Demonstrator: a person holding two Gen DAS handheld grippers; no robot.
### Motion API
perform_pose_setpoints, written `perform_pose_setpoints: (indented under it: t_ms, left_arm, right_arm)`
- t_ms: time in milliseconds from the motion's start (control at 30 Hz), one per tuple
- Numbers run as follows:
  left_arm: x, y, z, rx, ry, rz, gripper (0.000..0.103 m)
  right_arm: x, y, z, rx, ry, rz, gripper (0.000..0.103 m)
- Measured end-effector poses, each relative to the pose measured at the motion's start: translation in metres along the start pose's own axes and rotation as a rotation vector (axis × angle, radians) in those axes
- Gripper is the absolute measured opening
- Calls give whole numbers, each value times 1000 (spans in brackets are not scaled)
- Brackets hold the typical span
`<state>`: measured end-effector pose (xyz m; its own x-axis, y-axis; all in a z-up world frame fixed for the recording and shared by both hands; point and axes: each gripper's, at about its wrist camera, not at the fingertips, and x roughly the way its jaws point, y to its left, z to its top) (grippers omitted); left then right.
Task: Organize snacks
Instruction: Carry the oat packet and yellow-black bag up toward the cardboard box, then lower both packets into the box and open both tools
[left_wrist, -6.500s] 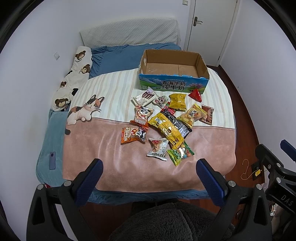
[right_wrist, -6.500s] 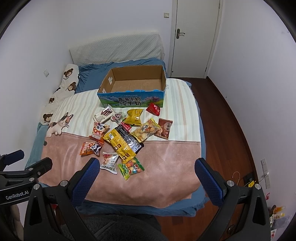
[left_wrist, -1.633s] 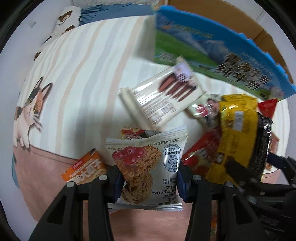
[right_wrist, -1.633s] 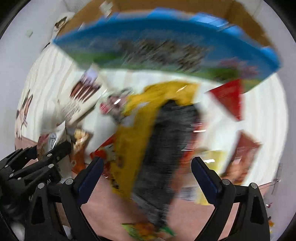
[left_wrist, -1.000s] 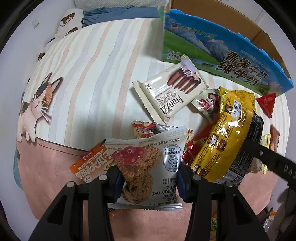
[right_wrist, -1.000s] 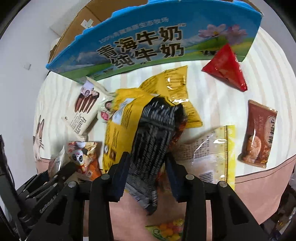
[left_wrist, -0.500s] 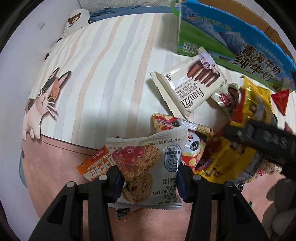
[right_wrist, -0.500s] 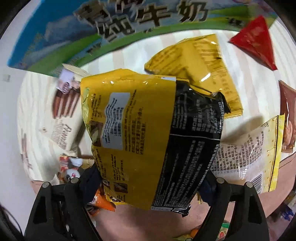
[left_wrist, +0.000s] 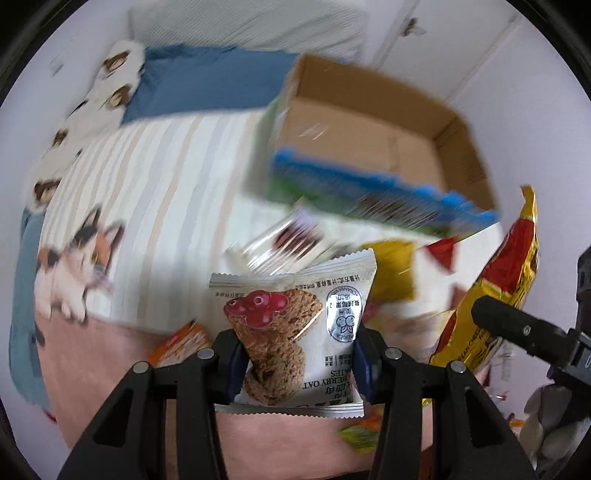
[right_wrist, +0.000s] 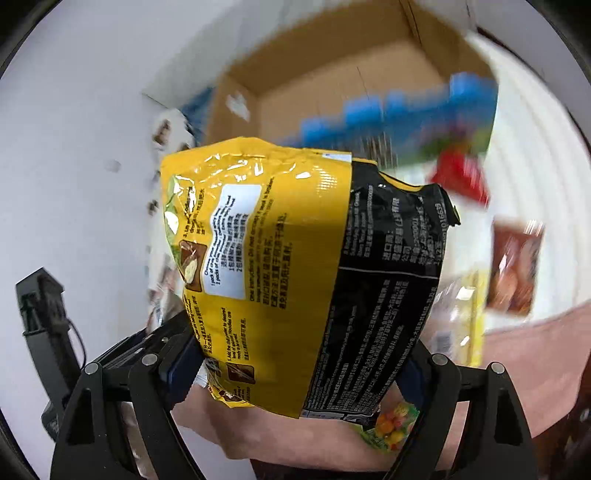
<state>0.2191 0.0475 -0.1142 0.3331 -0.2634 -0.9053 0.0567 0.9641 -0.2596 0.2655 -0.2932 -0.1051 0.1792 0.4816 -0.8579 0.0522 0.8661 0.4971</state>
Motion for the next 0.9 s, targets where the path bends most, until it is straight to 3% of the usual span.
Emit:
perform_pose_setpoints:
  t_ms: [200, 333, 500, 567, 600, 733, 900]
  left_arm:
    - [-17, -58, 79, 61, -28, -79, 44]
    - [6, -84, 147, 93, -29, -64, 44]
    - [71, -96, 221, 93, 43, -42, 44]
    - [99, -99, 241, 90, 78, -28, 44]
    - [116, -98, 250, 88, 98, -24, 44]
    - [165, -90, 269, 69, 170, -1, 44]
    - [203, -81, 279, 76, 217, 37, 44]
  right_arm:
    - [-79, 4, 58, -92, -98, -32, 90]
    - [-82, -1, 113, -119, -84, -94, 90]
    - [-48, -27, 181, -117, -7, -184, 90]
    - [-23, -33, 192, -119, 31, -217, 90]
    - [-7, -29, 202, -115, -50, -259, 90]
    - [44, -37, 233, -120, 27, -321, 90]
    - [71, -49, 252, -134, 95, -368, 90]
